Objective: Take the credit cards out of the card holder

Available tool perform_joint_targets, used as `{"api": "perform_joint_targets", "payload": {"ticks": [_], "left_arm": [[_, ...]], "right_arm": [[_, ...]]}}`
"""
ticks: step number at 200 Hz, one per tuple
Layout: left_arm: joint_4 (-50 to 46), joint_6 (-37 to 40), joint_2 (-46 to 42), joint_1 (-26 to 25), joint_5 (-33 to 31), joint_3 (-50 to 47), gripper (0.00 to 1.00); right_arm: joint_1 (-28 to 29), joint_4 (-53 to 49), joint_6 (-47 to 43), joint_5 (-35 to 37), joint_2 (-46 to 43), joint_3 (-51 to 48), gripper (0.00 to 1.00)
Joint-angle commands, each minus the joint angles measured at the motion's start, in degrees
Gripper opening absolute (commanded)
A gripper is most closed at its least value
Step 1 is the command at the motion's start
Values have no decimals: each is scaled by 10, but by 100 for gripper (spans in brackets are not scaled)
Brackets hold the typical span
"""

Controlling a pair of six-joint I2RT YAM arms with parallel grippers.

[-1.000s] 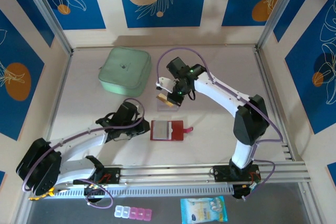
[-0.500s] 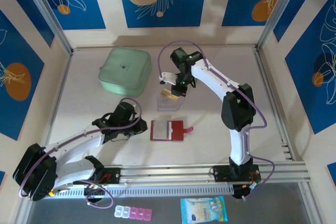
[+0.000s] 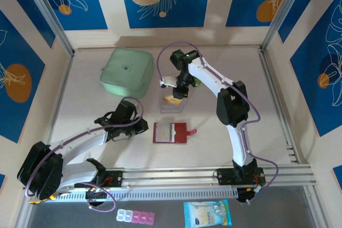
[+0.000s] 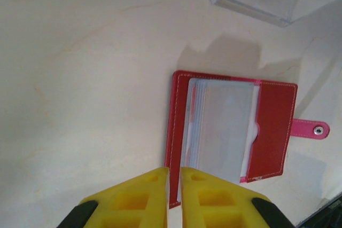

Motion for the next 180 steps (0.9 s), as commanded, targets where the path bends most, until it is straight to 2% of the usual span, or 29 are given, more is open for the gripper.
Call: {"api": "perform_joint_targets", "payload": {"ticks": [1, 43, 148, 169, 180], "left_arm": [[-4, 22, 10, 15, 18, 27, 13], [-22, 40, 32, 29, 34, 51, 13], [-20, 32, 10, 46, 40, 31, 13], [-19, 25, -3, 46, 38, 26, 13], [-23, 26, -9, 47, 35, 24, 13]], "right_arm": [[-3, -39, -22, -32, 14, 19, 0], [0, -59, -23, -42, 40, 26, 0], [31, -50, -26, -29, 82, 8, 0], [33, -48, -24, -17, 77, 3, 8], [32, -49, -21, -17, 72, 5, 16]]}}
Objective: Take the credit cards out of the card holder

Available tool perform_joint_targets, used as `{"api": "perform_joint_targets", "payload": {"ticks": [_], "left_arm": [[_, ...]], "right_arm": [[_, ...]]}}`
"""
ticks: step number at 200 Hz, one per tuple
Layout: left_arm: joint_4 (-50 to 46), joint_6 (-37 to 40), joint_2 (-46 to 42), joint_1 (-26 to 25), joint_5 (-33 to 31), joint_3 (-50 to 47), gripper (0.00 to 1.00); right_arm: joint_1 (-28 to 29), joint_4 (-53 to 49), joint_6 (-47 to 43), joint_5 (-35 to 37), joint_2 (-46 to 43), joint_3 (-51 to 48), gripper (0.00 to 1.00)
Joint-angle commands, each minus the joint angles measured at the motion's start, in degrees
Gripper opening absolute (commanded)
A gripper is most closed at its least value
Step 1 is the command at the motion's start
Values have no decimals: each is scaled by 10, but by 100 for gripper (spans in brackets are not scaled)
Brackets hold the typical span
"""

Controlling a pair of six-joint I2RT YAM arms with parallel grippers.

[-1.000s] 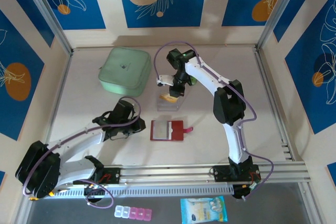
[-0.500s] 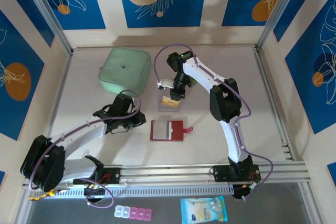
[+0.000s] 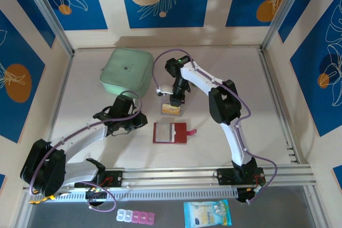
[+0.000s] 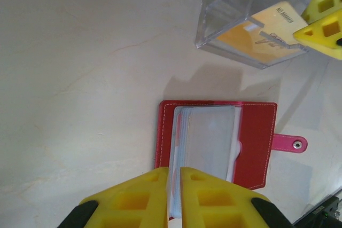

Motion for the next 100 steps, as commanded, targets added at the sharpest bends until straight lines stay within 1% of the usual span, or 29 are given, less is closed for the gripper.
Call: {"api": "perform_joint_targets", "payload": {"ticks": [1, 7, 18, 47, 66, 81, 100], "left_arm": [[-18, 0, -24, 7, 5, -7, 13], [-20, 1, -26, 7, 5, -8, 13], [-25, 4, -29, 8, 4, -8, 13], [-20, 4, -29, 8, 7, -10, 13], [-9, -1, -29, 8, 10, -14, 13], [-1, -1, -26, 8, 13, -16, 13], [8, 0, -17, 8, 18, -17, 13]], "right_arm": [[4, -12, -4, 2, 7, -8, 17], [3, -12, -1, 2, 4, -5, 20], [1, -12, 5, 4, -3, 0, 23], [-5, -2, 28, 27, -36, 4, 25], [-11, 10, 48, 29, -67, 1, 25], [-13, 41, 79, 48, -92, -17, 26], [-16, 86, 143, 72, -119, -41, 26]]}}
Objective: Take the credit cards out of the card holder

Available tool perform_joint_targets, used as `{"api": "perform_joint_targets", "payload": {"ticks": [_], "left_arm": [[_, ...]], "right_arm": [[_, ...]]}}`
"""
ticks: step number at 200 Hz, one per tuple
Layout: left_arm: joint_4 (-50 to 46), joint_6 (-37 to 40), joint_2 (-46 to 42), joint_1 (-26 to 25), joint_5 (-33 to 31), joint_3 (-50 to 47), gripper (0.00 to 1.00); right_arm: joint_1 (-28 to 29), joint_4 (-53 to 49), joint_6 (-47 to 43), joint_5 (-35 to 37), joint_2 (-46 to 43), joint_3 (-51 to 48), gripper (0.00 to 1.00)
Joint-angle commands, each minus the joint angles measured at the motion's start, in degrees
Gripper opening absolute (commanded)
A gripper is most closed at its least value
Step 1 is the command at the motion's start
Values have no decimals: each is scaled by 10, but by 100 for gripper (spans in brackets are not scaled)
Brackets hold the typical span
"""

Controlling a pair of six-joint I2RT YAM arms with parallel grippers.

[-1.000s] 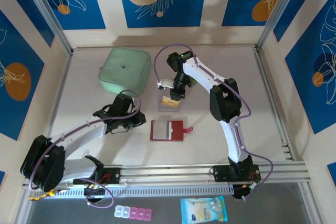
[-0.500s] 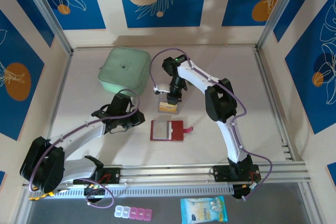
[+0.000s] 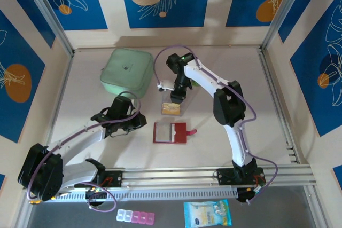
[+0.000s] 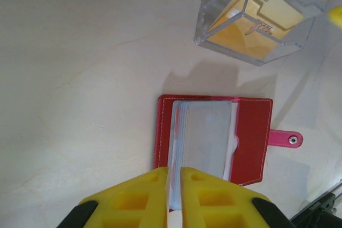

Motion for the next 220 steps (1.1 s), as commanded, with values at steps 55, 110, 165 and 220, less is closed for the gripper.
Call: {"api": "perform_joint_targets", "payload": {"ticks": [55, 110, 165, 220], "left_arm": [[49, 2, 50, 3, 50, -3, 14], [93, -13, 83, -20, 62, -16, 13], [111, -27, 104, -45, 54, -37, 13], [139, -42, 110, -59, 52, -60, 9]], "right_arm": [[-5, 182, 293, -4, -165, -173, 23], [-6, 355, 546, -117, -285, -389, 23], [65, 463, 718, -111, -353, -528, 20], [103, 515, 890, -83, -380, -611, 17]]}}
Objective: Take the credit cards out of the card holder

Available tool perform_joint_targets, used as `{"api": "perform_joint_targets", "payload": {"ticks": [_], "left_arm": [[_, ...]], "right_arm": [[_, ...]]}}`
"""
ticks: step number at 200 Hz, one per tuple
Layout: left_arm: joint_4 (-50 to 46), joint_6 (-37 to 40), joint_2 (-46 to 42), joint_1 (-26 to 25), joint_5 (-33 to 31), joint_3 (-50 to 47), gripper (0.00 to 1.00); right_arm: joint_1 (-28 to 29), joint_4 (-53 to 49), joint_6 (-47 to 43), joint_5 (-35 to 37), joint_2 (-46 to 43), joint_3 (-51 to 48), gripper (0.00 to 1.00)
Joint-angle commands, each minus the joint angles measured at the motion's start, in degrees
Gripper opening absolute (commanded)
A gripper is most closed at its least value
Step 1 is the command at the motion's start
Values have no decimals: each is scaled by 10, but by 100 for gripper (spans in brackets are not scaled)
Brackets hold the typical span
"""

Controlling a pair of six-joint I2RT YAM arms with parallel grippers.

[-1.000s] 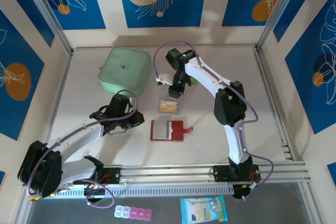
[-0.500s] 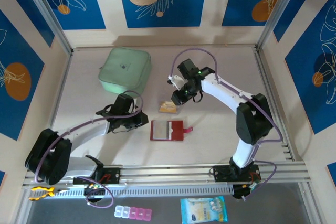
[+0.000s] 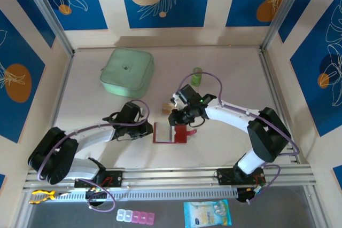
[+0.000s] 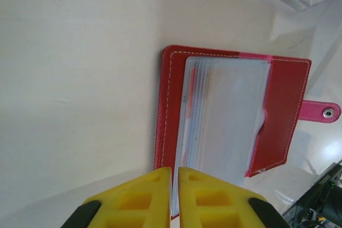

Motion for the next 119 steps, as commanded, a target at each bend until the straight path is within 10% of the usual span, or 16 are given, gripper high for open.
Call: {"api": "perform_joint_targets", "payload": {"ticks": [1, 119], "left_arm": [[29, -10, 10, -7, 2, -11, 9], [22, -1, 45, -12, 14, -6, 3]], "right_arm": [[9, 37, 112, 10, -20, -28, 17], [32, 29, 154, -26, 38, -7, 33]]}}
